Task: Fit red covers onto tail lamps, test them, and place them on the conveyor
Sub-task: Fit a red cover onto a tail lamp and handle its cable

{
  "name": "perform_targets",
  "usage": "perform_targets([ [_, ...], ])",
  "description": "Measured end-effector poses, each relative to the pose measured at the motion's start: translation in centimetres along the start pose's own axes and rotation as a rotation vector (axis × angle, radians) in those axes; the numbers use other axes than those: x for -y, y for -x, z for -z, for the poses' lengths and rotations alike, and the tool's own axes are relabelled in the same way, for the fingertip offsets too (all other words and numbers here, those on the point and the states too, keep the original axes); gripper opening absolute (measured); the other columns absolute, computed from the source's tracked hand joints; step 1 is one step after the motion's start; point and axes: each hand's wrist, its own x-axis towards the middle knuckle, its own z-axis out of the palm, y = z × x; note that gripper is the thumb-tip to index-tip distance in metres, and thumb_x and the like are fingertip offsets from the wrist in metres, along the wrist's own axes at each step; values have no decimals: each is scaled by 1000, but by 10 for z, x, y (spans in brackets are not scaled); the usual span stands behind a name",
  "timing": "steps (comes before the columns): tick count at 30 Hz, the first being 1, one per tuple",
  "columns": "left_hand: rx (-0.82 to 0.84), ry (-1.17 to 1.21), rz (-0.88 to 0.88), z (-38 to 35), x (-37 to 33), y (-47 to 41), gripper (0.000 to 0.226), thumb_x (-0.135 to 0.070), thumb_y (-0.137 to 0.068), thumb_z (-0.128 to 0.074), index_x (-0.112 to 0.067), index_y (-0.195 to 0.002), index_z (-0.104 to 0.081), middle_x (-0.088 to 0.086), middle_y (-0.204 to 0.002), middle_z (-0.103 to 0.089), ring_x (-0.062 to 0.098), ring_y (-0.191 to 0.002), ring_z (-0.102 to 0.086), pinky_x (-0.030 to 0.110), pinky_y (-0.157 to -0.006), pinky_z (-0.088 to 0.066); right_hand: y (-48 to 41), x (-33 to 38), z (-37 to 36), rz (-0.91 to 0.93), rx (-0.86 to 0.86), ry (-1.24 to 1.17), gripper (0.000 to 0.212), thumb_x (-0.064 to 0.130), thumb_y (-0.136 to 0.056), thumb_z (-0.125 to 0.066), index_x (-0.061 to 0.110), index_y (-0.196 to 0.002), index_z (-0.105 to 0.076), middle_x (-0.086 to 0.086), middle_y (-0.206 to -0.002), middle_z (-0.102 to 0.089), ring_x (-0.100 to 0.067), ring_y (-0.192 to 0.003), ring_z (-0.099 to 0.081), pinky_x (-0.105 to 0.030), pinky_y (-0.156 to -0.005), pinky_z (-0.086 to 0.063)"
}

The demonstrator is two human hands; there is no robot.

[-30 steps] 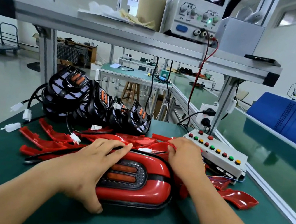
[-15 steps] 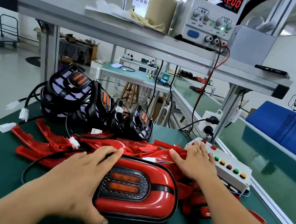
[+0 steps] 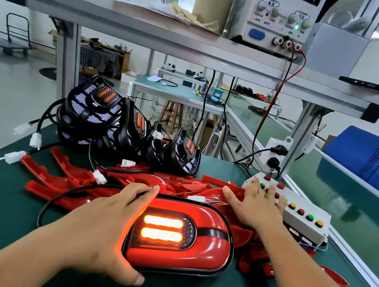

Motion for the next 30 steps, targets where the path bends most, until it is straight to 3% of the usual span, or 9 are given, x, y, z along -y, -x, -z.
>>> perform_targets([
  [8,-1,8,5,0,-2,0,140,-90,-43,-62,-53,-117,51,-30,-147,19,7,-128,-39,21,-99,-38,-2,-1,1,46,-15,84,113,91,-66,7,24,-153,-21,4,-164,2,-39,-148,0,-60,-113,8],
  [12,-8,2,-8,0,0,1,142,-88,-44,-63,-47,-121,50,-28,-147,17,7,-131,-35,21,-104,-36,-2,0,3,70,15,118,119,90,-58,15,28,-154,-19,6,-163,8,-42,-148,-2,-59,-114,9],
  [17,-3,-14,-11,1,-2,1,143,-88,-45,-63,-44,-123,49,-28,-147,18,8,-132,-35,22,-105,-37,0,0,7,89,19,135,113,90,-59,14,32,-145,-32,9,-163,6,-44,-147,-7,-59,-115,4],
  [24,5,-6,-2,3,-3,1,143,-87,-46,-65,-44,-130,43,-29,-146,15,9,-130,-37,23,-104,-38,0,-1,5,68,39,77,121,92,-54,15,30,-151,-23,7,-163,8,-42,-147,4,-62,-113,5],
  [27,8,2,-2,3,-3,2,142,-87,-45,-64,-47,-127,44,-29,-147,16,9,-125,-41,21,-97,-40,2,-3,4,48,42,30,115,92,-61,9,29,-152,-21,3,-163,8,-38,-148,6,-61,-115,4],
  [30,16,6,6,3,-3,1,141,-89,-43,-62,-49,-127,45,-30,-147,17,8,-118,-43,18,-89,-41,7,-11,6,17,7,-23,99,88,-73,-3,27,-146,-31,1,-164,6,-36,-149,5,-62,-113,2],
])
